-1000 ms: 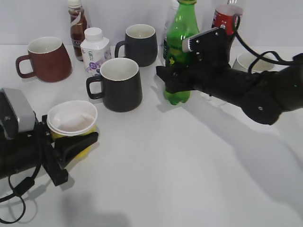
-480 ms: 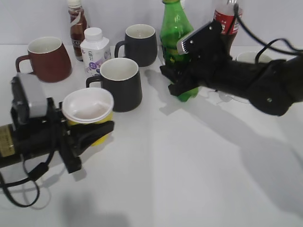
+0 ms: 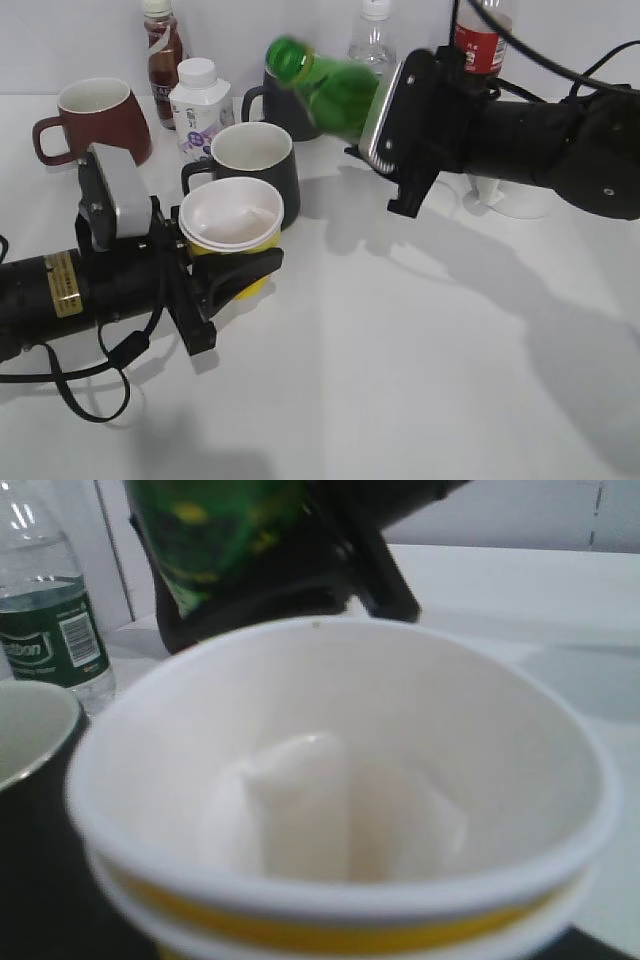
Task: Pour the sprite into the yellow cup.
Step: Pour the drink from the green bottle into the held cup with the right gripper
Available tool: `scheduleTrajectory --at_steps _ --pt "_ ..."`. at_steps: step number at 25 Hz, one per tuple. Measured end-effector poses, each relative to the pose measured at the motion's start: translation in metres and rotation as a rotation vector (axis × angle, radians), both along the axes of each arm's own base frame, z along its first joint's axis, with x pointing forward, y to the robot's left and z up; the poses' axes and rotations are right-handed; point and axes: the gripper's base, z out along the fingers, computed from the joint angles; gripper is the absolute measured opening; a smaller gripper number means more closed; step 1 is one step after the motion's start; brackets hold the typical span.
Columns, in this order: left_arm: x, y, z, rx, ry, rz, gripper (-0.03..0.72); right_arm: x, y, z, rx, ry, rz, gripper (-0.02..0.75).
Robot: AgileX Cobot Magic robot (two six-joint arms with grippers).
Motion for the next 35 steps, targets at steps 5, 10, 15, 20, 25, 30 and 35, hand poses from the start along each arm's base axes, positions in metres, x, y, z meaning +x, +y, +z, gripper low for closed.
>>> scheduleTrajectory --at_steps 5,10,15,20,25,30,35 --pt "0.005 -0.002 0.002 0.007 -0.010 0.010 0.325 -0.003 0.002 -0.002 -0.125 -0.092 0.094 0.427" --pt "0.011 -0.008 0.005 0.022 -0.026 0.005 0.325 -0.004 0.002 -0.002 -0.213 -0.182 0.140 0.427" --pt "0.008 -0.013 0.002 0.060 -0.016 -0.014 0.325 -0.004 0.002 -0.002 -0.278 -0.248 0.171 0.427" --pt "0.007 -0.014 0.002 0.065 -0.017 -0.026 0.325 -0.004 0.002 -0.002 -0.326 -0.298 0.194 0.427" --pt "0.004 -0.015 0.001 0.078 -0.025 -0.063 0.325 -0.004 0.002 -0.001 -0.354 -0.335 0.202 0.427" --pt "0.001 -0.016 0.000 0.094 -0.034 -0.111 0.324 -0.004 0.001 0.007 -0.369 -0.375 0.197 0.427" --pt "-0.001 -0.017 0.000 0.086 -0.029 -0.125 0.323 -0.005 0.001 0.011 -0.395 -0.415 0.206 0.427"
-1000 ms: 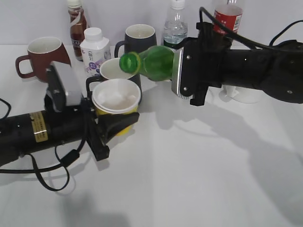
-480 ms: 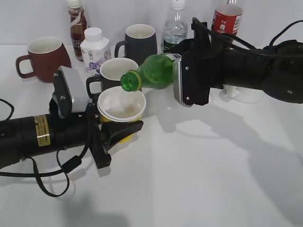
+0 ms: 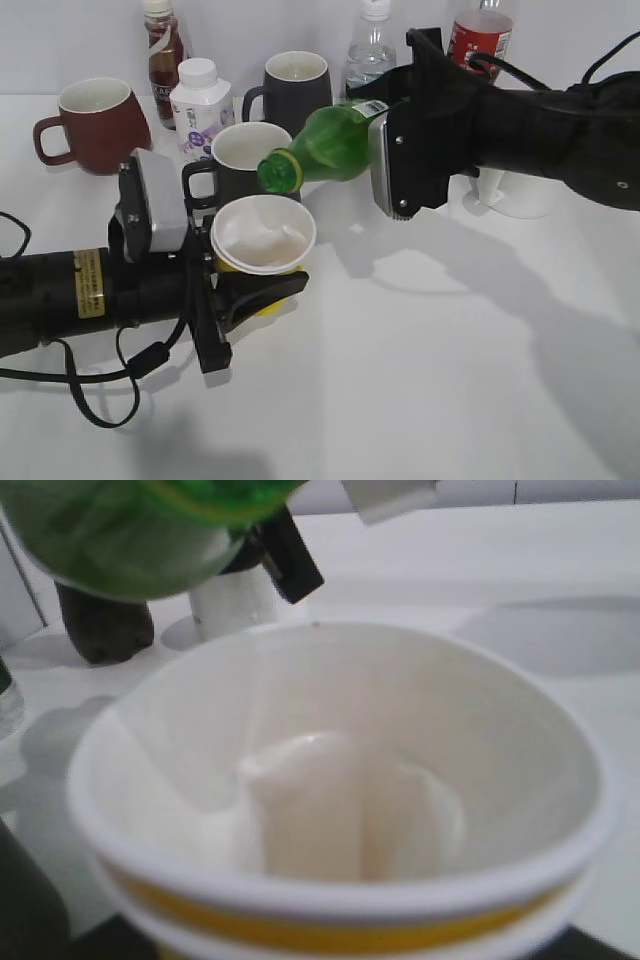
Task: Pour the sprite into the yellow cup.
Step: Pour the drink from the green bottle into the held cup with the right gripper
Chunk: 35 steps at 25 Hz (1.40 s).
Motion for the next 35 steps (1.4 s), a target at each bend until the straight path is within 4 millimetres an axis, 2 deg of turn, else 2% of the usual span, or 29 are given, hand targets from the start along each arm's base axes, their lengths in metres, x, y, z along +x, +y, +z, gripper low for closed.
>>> scheduleTrajectory --at_steps 15,35 --pt "-0.0021 -0.0010 0.0012 -0.018 0.009 -0.023 0.323 0.0000 -0.0001 -0.0001 -0.081 -0.083 0.035 0.427" --pt "-0.0059 -0.0001 -0.0066 0.070 0.025 -0.063 0.322 0.0000 -0.0001 -0.0001 -0.117 -0.121 0.051 0.427"
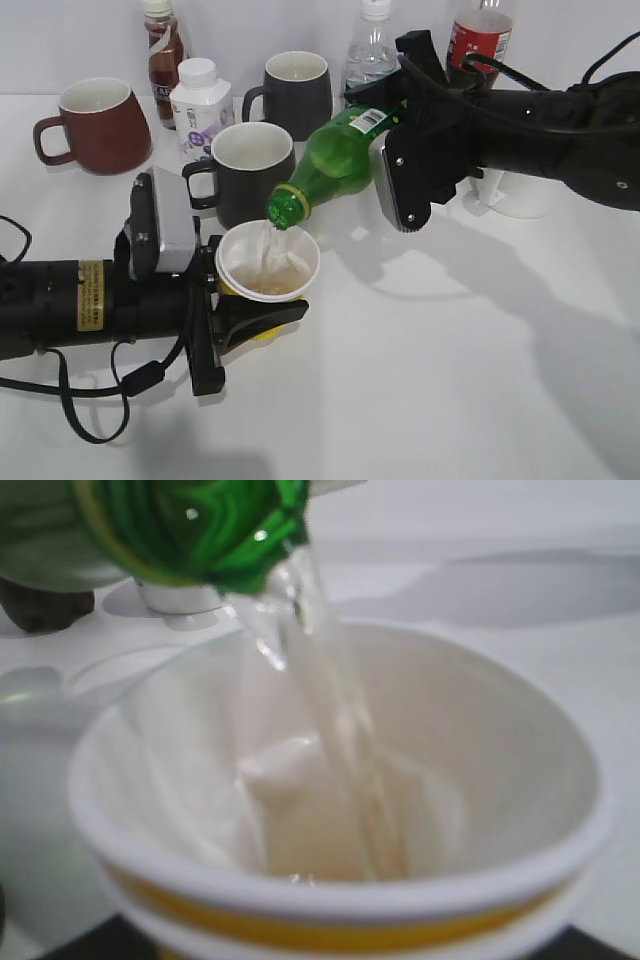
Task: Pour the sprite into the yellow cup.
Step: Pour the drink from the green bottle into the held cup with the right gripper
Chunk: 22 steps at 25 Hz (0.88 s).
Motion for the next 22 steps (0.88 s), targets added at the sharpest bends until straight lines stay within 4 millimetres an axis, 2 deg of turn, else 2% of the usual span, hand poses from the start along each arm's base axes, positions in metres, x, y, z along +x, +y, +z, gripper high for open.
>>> scheduleTrajectory --at_steps 22 --pt "-0.0005 -0.0001 -0.0002 0.002 -0.001 -0.007 0.321 0.0000 0.0000 0.0001 -0.024 -0.026 0.011 0.427"
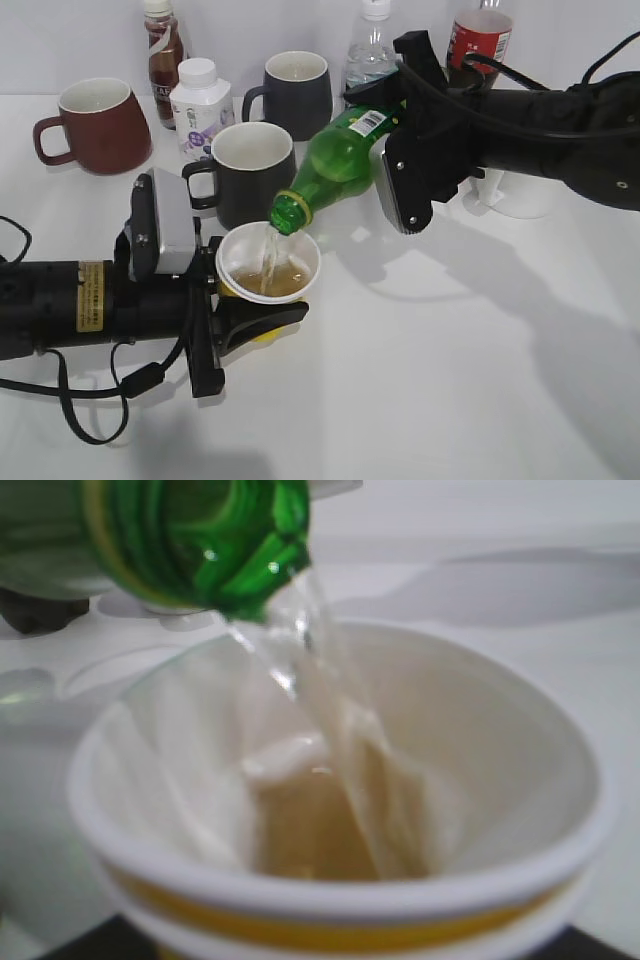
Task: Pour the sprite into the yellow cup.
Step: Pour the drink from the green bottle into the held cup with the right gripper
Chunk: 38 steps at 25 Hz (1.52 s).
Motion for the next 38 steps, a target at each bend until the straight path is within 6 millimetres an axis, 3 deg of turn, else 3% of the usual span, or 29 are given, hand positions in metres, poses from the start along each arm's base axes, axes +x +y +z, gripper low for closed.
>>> scheduleTrajectory --at_steps 15,22,28,38 --pt "0.000 0.000 0.000 0.000 0.000 0.000 0.321 0.001 -0.001 0.001 0.013 0.005 -0.016 0.427" --pt "0.000 -0.001 0.004 -0.049 -0.007 -0.003 0.321 0.001 0.000 0.001 0.097 0.083 -0.056 0.427" --pt "0.006 -0.001 0.008 -0.110 0.000 0.067 0.321 -0.001 0.002 0.001 0.243 0.238 -0.109 0.427" --pt "0.012 0.008 0.018 -0.197 0.013 0.237 0.321 0.000 0.002 0.001 0.634 0.641 -0.279 0.427"
